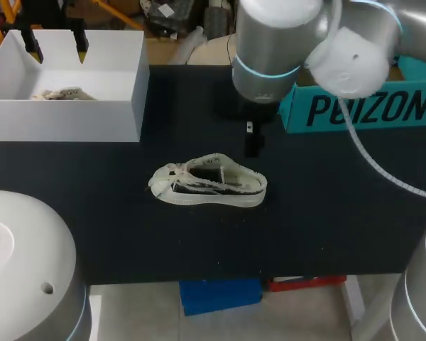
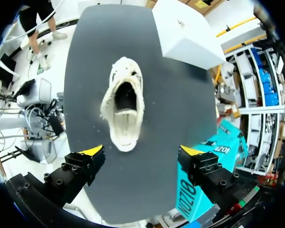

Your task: Take the shoe out of the shoebox, open the shoe tongue, remove and reinsert the insole, then place the shoe into the shoebox

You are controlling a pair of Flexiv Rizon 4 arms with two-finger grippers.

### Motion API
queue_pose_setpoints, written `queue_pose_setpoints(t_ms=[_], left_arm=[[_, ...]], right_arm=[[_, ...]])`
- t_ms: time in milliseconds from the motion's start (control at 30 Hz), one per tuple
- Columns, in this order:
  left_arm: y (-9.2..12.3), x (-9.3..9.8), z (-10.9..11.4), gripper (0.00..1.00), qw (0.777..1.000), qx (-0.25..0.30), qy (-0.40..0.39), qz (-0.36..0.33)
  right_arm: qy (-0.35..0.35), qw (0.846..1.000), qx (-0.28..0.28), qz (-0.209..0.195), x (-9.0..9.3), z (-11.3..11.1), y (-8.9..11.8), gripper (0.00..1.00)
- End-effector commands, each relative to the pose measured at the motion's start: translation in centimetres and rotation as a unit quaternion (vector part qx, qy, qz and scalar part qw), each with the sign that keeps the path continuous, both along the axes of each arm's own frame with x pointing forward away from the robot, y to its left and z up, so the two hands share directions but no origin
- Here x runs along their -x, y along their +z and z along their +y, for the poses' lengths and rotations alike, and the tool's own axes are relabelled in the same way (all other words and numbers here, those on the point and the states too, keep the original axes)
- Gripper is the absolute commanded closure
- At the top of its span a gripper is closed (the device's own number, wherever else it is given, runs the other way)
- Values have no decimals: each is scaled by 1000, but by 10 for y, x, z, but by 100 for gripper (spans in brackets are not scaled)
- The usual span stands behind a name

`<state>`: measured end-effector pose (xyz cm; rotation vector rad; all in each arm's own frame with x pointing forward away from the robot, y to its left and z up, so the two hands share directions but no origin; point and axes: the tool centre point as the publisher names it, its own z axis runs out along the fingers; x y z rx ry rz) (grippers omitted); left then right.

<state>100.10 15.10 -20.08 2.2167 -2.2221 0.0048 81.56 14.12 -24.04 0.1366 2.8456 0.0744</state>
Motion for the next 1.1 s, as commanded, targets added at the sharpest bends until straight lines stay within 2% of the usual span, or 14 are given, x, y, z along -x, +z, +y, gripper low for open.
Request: queue_pose_setpoints(t_ms=[33, 1000, 1100], left_arm=[[0, 0, 0, 0, 1000, -1, 0, 1], [0, 0, 0, 0, 1000, -1, 0, 1], [0, 0, 0, 0, 1000, -1, 0, 1]], right_arm=[[60, 979, -195, -19, 4, -38, -1, 0], [60, 979, -195, -19, 4, -38, -1, 0], [55, 971, -231, -27, 11, -53, -7, 0]])
